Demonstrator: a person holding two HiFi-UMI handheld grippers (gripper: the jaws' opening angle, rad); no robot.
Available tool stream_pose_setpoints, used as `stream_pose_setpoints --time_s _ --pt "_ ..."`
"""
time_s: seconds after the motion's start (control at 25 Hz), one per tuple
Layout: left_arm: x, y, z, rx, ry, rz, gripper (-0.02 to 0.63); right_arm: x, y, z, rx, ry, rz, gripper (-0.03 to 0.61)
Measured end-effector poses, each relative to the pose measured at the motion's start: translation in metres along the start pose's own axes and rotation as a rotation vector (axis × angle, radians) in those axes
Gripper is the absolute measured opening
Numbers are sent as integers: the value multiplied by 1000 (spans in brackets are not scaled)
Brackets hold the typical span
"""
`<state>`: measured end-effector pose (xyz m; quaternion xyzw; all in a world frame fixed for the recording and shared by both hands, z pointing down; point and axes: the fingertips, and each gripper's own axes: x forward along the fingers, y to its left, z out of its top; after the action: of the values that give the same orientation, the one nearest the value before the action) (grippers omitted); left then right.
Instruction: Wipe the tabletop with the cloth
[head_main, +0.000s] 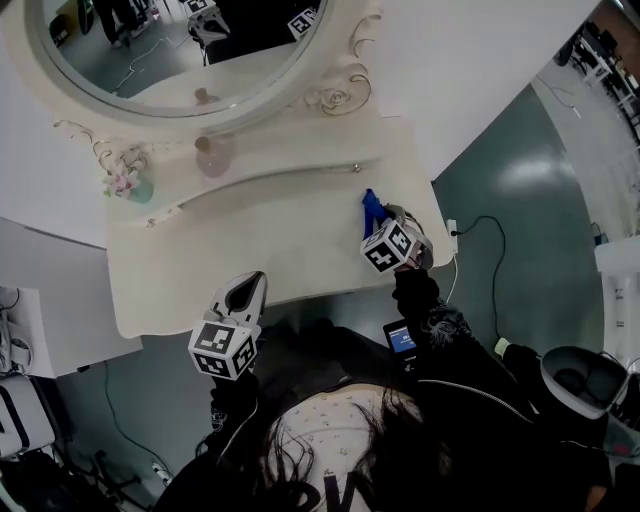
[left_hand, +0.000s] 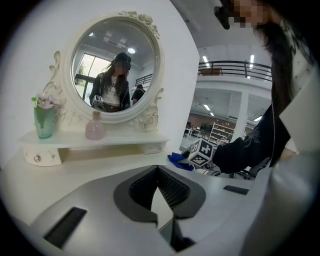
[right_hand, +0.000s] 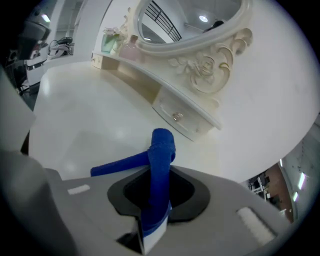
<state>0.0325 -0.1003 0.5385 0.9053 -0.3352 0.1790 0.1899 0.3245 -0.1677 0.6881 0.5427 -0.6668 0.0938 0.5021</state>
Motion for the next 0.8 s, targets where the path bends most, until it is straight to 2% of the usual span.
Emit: stream_pose_setpoints --time_s 0.28,0.44,0.68,0.8 --pt "3 -19 2 25 13 -8 0 -5 -79 -83 107 112 -121 74" --pt "-8 -20 -2 29 30 17 0 -11 -105 -111 187 127 -170 74" --pt "-33 -9 -10 24 49 71 0 -12 -110 -110 263 119 -190 75" --pt "-45 -1 -10 24 42 87 0 -19 -108 -93 298 78 -203 75"
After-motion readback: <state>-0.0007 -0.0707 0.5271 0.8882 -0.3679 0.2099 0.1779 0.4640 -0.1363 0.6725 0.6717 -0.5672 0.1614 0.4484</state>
